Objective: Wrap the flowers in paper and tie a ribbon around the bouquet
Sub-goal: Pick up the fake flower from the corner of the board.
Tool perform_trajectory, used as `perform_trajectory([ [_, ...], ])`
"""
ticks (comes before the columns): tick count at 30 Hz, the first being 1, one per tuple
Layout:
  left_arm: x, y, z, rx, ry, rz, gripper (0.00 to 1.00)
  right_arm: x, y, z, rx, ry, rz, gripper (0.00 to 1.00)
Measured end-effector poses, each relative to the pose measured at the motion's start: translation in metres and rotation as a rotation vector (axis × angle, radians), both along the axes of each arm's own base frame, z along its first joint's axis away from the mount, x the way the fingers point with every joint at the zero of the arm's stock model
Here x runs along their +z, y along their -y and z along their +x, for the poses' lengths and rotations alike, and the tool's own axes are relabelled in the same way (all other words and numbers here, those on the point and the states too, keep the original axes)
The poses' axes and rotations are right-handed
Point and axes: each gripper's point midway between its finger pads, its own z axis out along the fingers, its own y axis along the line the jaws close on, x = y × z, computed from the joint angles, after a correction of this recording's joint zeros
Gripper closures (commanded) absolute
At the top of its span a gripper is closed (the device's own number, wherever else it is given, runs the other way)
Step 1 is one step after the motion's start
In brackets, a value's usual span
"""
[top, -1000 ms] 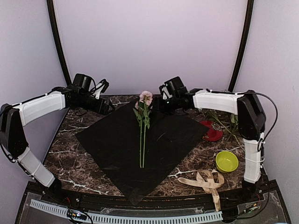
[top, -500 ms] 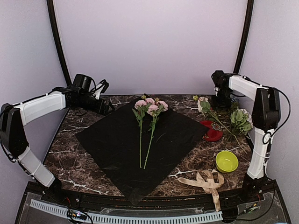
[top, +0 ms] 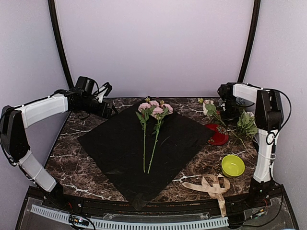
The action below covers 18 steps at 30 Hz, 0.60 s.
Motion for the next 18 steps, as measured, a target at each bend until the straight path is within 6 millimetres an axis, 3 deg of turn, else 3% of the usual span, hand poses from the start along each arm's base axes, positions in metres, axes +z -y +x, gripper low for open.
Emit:
perform_trajectory([
  [3,0.0,0.0,0.0,0.0,0.0,0.0,0.18,-0.004,0.006,-0.004,-0.003,-0.015,-0.011,0.62],
  [11,0.0,0.0,0.0,0.0,0.001,0.001,0.18,-0.021,0.016,-0.025,0.004,-0.093,-0.031,0.64],
  [18,0.0,0.0,0.0,-0.002,0.002,0.003,0.18,-0.026,0.024,-0.016,0.021,-0.074,-0.03,0.72],
])
